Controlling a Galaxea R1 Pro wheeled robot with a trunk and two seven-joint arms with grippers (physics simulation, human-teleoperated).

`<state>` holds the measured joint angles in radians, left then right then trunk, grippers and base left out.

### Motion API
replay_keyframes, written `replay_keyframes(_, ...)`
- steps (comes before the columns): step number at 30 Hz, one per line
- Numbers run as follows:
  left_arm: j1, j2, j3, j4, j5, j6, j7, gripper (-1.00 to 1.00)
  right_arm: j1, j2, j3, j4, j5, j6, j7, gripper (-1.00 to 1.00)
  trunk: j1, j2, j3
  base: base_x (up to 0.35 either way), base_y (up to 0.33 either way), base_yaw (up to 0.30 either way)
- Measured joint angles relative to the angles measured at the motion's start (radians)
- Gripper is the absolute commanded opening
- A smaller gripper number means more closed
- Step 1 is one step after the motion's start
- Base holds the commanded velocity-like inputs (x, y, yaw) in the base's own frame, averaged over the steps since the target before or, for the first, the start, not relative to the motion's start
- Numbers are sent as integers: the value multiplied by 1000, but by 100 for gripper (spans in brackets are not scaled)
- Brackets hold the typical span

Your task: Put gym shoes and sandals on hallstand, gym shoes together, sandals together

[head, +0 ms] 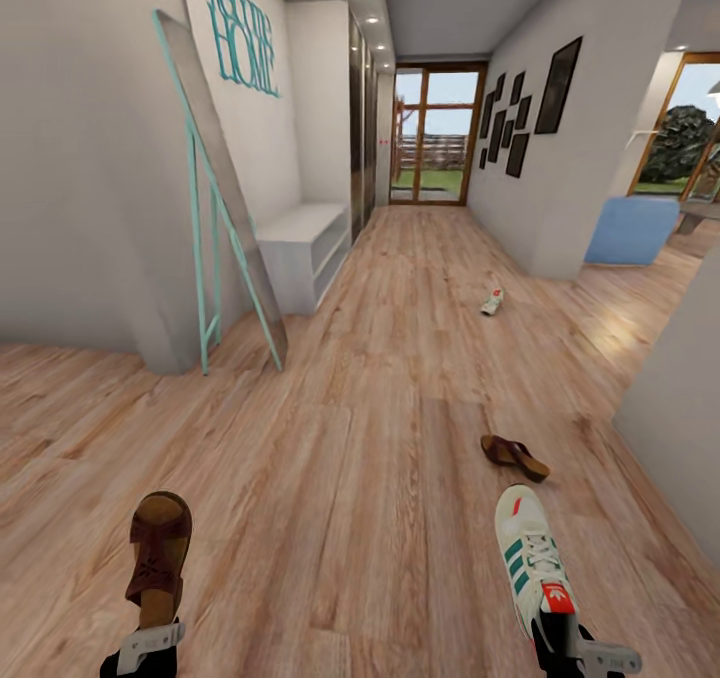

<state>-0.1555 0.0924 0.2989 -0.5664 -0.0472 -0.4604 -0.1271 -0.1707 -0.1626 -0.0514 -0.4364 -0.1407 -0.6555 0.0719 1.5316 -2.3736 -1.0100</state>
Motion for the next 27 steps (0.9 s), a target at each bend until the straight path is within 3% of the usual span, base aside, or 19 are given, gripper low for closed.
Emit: replay_keyframes(27, 0, 0, 1, 2, 0, 0, 0, -100, 0, 3, 0, 2, 2, 0, 0, -100, 0, 0, 0, -261, -170, 277)
